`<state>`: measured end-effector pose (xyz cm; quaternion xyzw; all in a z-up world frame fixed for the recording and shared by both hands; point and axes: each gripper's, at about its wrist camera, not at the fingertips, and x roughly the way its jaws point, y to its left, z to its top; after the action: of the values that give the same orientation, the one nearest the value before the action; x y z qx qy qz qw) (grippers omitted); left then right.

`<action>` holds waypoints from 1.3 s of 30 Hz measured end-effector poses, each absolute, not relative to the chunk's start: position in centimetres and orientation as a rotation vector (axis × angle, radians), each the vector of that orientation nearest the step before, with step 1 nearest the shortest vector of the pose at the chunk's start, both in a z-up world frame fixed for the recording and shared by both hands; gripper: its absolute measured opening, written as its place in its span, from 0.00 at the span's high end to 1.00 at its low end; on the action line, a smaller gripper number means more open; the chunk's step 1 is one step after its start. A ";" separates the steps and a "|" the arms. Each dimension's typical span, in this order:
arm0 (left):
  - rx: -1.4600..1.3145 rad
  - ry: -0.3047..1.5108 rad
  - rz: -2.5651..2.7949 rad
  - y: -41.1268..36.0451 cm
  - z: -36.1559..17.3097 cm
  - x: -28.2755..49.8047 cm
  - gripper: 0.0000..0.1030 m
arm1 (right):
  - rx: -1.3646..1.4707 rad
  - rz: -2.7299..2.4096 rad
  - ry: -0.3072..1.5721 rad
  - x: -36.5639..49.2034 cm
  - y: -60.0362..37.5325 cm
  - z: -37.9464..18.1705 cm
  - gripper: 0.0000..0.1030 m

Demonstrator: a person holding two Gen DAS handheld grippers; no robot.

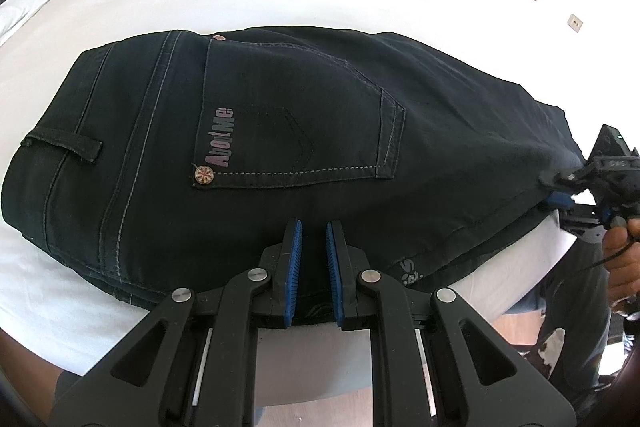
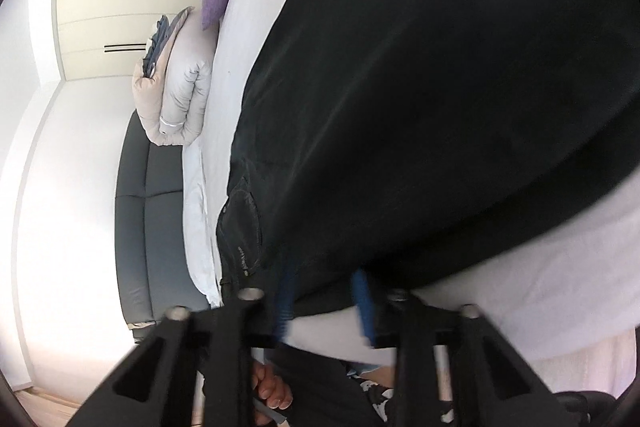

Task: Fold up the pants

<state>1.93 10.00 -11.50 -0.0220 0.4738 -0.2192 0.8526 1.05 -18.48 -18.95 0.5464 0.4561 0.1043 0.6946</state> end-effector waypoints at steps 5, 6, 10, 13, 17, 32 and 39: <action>-0.020 1.013 -0.475 9.6 -11.3 2.1 0.88 | 1.129 0.209 0.998 -0.1 -18.2 -18.8 0.97; -0.014 1.016 -0.476 9.6 -11.2 2.2 0.88 | 1.106 0.206 0.993 -0.3 -18.0 -18.6 0.97; -0.002 1.022 -0.478 9.5 -11.1 2.2 0.88 | 1.082 0.196 0.989 -1.3 -17.6 -18.6 0.98; -0.003 1.023 -0.483 9.7 -11.0 1.9 0.88 | 1.089 0.201 0.990 -1.6 -17.6 -18.8 0.98; -0.027 1.024 -0.467 9.9 -10.5 1.8 0.88 | 1.112 0.207 0.991 -1.0 -17.4 -19.3 0.98; 0.032 1.000 -0.565 0.1 -11.0 4.6 0.88 | 1.207 0.270 0.936 -1.6 -19.3 -20.2 0.93; -0.025 1.028 -0.582 1.0 -11.3 5.5 0.88 | 1.290 -0.030 0.682 -4.9 -31.0 -18.3 0.80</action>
<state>5.49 1.02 -11.27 -0.0118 0.4845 -0.2746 0.8305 -4.85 -31.04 -18.30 0.5891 0.3115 -0.0136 0.7454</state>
